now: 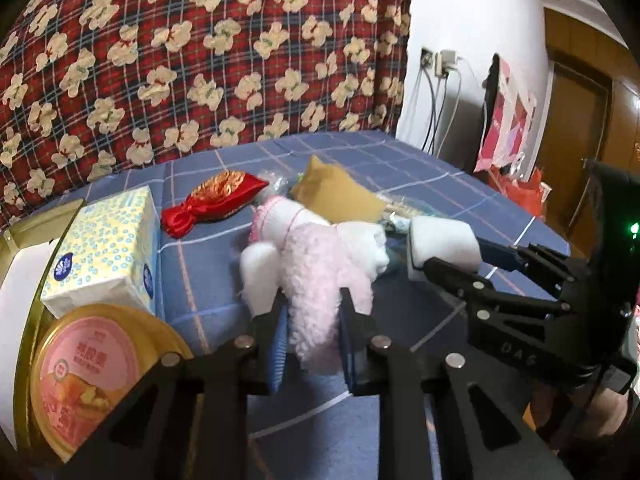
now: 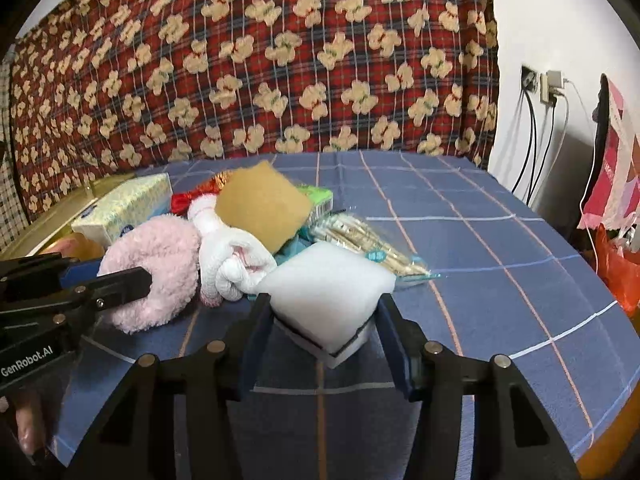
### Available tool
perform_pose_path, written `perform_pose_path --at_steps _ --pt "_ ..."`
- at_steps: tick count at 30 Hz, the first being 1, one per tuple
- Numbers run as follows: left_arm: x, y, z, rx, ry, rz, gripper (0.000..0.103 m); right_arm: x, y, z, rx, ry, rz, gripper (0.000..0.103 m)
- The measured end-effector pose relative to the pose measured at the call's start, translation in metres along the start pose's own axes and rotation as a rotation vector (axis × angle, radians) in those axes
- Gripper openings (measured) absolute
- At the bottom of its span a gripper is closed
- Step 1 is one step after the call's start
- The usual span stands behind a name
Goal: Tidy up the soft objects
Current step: 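Carry the pink ball with the left gripper while the right gripper carries the sponge toward the tin tray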
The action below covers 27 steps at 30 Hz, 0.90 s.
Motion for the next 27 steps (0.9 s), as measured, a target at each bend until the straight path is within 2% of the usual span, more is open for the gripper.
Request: perform_pose_path --at_steps 9,19,27 --pt "-0.013 -0.004 -0.004 -0.018 0.082 0.011 0.020 -0.010 0.003 -0.006 0.009 0.074 0.004 0.055" --pt "-0.030 -0.020 -0.014 -0.035 0.197 -0.036 0.019 -0.012 0.013 -0.026 0.072 0.144 -0.018 0.055" --pt "-0.038 -0.037 -0.013 -0.058 0.245 -0.089 0.019 -0.009 0.000 -0.047 0.066 0.196 -0.047 0.055"
Point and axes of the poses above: each gripper's, at about its wrist camera, not at the fingertips, and x roughly the way its jaws point, y to its right, z to its underside, the point moved 1 cm from there along x, roughly the way its jaws point, and after that the axes turned 4 degrees about -z, right-handed, at the moved point
